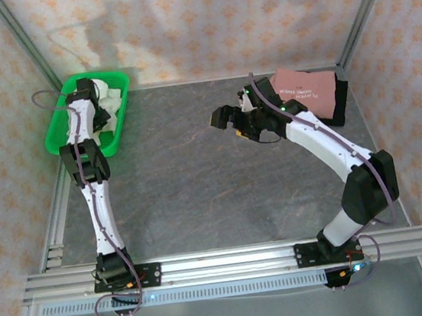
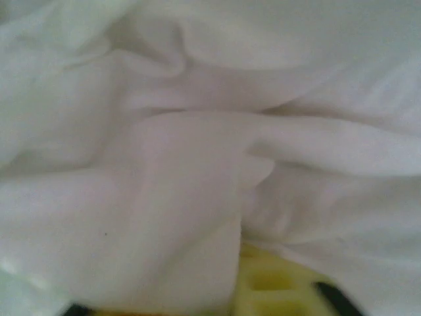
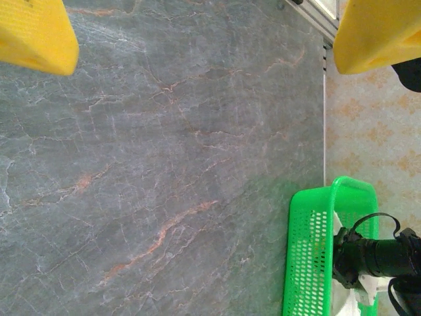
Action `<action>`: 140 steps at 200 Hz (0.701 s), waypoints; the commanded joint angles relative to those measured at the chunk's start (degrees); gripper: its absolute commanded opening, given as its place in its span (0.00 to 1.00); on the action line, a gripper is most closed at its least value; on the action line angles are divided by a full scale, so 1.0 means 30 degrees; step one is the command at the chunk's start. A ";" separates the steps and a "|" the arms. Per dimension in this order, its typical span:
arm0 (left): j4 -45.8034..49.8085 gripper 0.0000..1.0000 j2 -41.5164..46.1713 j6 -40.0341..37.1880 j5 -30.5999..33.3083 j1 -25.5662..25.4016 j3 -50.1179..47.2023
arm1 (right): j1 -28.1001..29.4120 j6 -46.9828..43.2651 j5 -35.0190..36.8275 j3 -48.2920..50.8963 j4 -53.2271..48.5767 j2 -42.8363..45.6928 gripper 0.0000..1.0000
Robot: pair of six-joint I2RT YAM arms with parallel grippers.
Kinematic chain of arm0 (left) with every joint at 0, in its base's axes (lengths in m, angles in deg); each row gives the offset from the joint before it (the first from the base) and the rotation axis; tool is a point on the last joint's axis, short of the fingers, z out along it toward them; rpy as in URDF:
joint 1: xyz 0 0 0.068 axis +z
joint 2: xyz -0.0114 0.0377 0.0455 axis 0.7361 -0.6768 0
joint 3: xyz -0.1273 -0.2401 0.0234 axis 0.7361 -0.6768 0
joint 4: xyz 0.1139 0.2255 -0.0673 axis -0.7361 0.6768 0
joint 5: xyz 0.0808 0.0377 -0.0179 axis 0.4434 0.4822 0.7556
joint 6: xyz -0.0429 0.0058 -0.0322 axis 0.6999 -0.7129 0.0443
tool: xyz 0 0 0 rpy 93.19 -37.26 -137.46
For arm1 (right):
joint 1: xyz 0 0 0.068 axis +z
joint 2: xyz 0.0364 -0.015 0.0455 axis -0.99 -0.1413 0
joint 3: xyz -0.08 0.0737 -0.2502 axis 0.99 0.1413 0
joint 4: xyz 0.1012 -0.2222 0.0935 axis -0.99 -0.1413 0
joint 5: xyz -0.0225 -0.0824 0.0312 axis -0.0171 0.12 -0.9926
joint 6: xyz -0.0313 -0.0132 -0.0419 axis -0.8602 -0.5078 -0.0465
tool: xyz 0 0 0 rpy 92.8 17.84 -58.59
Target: Fold and stack the t-shirts
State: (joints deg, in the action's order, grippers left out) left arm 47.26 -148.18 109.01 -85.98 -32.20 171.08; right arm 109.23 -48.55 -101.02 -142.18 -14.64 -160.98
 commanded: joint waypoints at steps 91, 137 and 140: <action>-0.2173 0.00 0.8944 -0.0120 -0.4195 -0.0348 0.1065 | 0.0140 -0.0794 0.0109 -0.0850 0.1591 -0.0943 0.99; -0.3214 0.00 1.1251 0.1757 -0.7107 -0.1865 0.2806 | 0.0059 -0.1291 -0.0064 -0.2062 0.1912 -0.2246 1.00; -0.3430 0.00 1.1379 0.1969 -0.7317 -0.2023 0.2946 | 0.0053 -0.1282 -0.0076 -0.2090 0.1939 -0.2272 0.99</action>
State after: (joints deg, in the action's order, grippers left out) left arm 40.61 -115.68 110.93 -101.06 -35.17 177.68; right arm 109.21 -50.76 -100.87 -145.41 -10.81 -166.77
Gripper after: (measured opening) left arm 0.049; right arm 0.994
